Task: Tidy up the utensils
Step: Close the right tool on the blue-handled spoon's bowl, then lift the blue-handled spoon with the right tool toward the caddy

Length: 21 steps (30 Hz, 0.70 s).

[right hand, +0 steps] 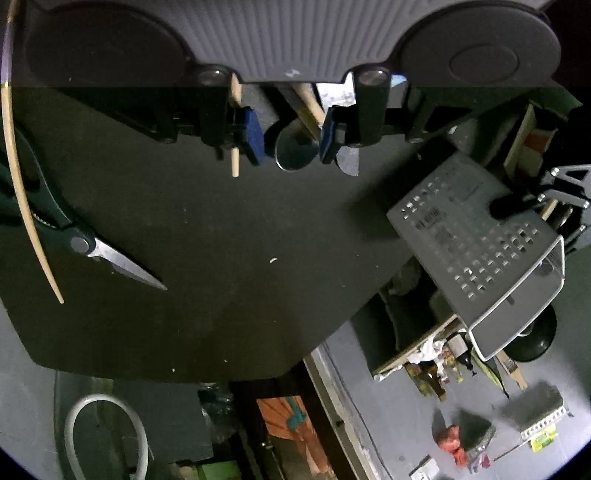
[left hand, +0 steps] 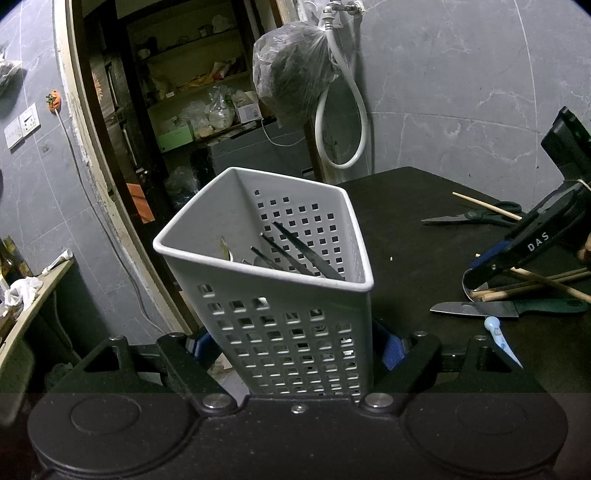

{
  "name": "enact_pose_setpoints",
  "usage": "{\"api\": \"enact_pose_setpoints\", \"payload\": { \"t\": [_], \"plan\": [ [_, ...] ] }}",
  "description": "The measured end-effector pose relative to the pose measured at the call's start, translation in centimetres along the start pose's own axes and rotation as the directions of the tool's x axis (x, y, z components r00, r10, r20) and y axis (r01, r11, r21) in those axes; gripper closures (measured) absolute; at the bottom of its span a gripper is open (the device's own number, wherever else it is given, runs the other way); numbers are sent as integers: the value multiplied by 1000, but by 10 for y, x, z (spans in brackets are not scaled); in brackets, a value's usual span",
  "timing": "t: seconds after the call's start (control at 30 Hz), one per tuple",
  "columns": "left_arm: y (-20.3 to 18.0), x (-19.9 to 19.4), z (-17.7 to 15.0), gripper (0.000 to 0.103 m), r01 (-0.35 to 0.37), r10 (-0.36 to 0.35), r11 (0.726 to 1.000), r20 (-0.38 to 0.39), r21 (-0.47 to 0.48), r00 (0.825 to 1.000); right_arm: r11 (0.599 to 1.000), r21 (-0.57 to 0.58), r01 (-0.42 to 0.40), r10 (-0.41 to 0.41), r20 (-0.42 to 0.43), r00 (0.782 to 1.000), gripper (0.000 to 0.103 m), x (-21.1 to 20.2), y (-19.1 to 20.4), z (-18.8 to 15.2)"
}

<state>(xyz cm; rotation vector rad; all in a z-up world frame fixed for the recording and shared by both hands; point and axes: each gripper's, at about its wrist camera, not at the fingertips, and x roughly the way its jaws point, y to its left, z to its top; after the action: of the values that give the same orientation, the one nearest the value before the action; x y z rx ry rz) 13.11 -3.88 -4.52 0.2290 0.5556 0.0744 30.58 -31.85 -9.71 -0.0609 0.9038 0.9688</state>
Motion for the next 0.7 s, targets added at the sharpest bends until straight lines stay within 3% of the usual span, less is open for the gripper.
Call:
{"api": "enact_pose_setpoints", "payload": {
  "t": [0.07, 0.13, 0.2, 0.5, 0.7],
  "plan": [
    [-1, 1, 1, 18, 1, -1, 1000, 1, 0, 1000, 1000, -14, 0, 0, 7, 1000, 66, 3, 1, -1],
    [-2, 2, 2, 18, 0, 0, 1000, 0, -1, 1000, 999, -44, 2, -2, 9, 1000, 72, 4, 4, -2],
    [-2, 3, 3, 18, -1, 1, 1000, -1, -2, 1000, 999, -49, -8, 8, 3, 1000, 90, 5, 4, -3],
    [-4, 5, 5, 18, -2, 2, 1000, -2, -1, 1000, 998, 22, -59, 58, 55, 997, 99, -2, -2, -6],
    [-4, 5, 5, 18, -2, 2, 1000, -2, -1, 1000, 999, 34, -39, 35, 112, 993, 100, -13, 1, -3]
  ]
}}
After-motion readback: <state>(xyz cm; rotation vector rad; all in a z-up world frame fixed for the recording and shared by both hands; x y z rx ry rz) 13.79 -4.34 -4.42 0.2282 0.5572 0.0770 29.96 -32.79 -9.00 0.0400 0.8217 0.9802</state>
